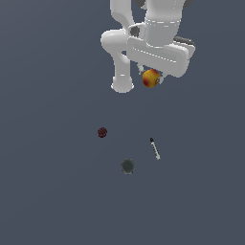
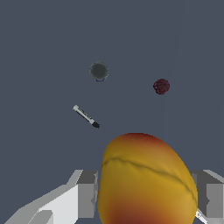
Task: Pick up a designated object from a clutter of objects.
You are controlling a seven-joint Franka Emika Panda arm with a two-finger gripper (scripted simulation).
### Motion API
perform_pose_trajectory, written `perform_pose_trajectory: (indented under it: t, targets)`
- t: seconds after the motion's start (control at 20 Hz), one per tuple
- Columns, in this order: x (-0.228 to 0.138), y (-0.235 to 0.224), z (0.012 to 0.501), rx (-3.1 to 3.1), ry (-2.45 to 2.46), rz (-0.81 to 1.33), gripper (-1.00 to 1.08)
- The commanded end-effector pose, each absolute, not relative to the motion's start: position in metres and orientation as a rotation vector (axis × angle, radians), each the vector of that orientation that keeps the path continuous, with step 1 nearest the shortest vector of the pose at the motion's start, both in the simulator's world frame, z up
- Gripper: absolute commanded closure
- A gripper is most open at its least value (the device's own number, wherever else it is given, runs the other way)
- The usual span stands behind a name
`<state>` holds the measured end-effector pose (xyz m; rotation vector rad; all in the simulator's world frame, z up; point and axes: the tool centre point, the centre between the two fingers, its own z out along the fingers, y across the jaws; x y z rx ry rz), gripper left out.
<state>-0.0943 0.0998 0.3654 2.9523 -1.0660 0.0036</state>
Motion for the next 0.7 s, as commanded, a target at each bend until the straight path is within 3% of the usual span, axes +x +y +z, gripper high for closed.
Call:
perform_pose_trajectory:
  t: [0.0, 0.65]
  targets:
    - [-0.104, 0.108, 0.384, 2.952, -1.066, 0.003, 1.08]
    - [-0.122, 0.128, 0.425, 2.955, -1.066, 0.0, 1.08]
